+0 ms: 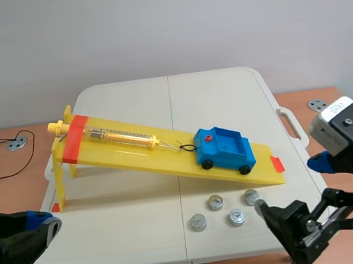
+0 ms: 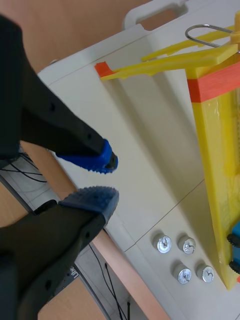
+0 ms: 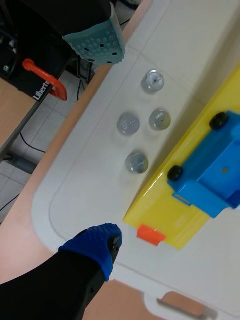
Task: Place the four metal weights on the blue cart on the ramp.
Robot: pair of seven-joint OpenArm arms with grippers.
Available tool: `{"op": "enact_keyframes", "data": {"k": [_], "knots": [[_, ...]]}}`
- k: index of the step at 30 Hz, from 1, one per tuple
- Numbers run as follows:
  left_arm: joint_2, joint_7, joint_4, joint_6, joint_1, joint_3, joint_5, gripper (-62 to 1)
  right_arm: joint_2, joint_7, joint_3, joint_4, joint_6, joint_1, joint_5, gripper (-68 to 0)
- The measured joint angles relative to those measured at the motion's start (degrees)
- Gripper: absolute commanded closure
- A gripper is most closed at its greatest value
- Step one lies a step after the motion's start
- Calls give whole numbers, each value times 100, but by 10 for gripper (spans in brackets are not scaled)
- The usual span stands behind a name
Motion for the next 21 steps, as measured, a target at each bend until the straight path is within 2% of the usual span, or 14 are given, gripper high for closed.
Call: {"op": "enact_keyframes", "data": {"k": [6,12,17,21], "knots": [[205,114,0,2,0,0,7,-41,-291,-76,-487,-46,-2,313,-116,-571],[332,275,0,0,-4,0,70,-36,-562,-131,-935,-485,-2,667,-160,-470],[332,289,0,2,-20,0,83,-36,-807,-328,-1255,-940,-2,975,-466,-400],[330,289,0,2,-63,0,87,-36,-1008,-358,-1462,-1217,-2,1196,-793,-392]]}}
